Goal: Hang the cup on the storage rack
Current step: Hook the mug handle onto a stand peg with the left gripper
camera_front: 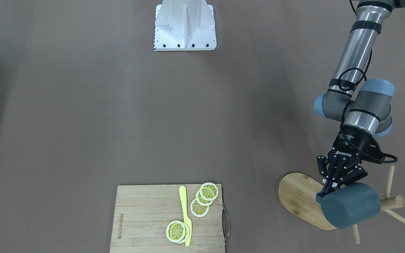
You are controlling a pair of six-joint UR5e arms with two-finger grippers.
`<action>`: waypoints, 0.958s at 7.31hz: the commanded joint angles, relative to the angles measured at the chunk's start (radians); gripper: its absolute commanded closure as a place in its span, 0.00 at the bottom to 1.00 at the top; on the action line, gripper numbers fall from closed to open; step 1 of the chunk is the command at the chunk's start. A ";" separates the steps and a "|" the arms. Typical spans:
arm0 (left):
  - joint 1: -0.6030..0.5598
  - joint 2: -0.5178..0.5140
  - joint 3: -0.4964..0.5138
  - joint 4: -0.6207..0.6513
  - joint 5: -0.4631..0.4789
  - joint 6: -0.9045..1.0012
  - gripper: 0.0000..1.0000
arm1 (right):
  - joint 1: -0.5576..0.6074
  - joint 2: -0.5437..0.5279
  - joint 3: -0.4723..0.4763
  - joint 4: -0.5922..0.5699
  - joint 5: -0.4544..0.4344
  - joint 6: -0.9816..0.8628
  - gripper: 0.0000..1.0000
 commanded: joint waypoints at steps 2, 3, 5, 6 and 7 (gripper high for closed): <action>-0.002 0.000 0.009 -0.006 0.000 -0.002 1.00 | 0.000 0.000 0.000 0.000 0.000 0.000 0.00; -0.006 0.000 0.010 -0.006 -0.005 -0.006 1.00 | 0.000 0.000 0.000 0.000 0.000 0.000 0.00; -0.015 -0.002 0.014 -0.006 -0.014 -0.011 1.00 | 0.000 0.000 0.000 0.000 0.000 0.000 0.00; -0.017 -0.002 0.016 -0.006 -0.014 -0.011 1.00 | 0.000 0.000 0.000 0.002 0.000 0.000 0.00; -0.015 -0.002 0.016 -0.006 -0.012 -0.011 1.00 | 0.000 0.000 0.002 0.002 0.000 0.000 0.00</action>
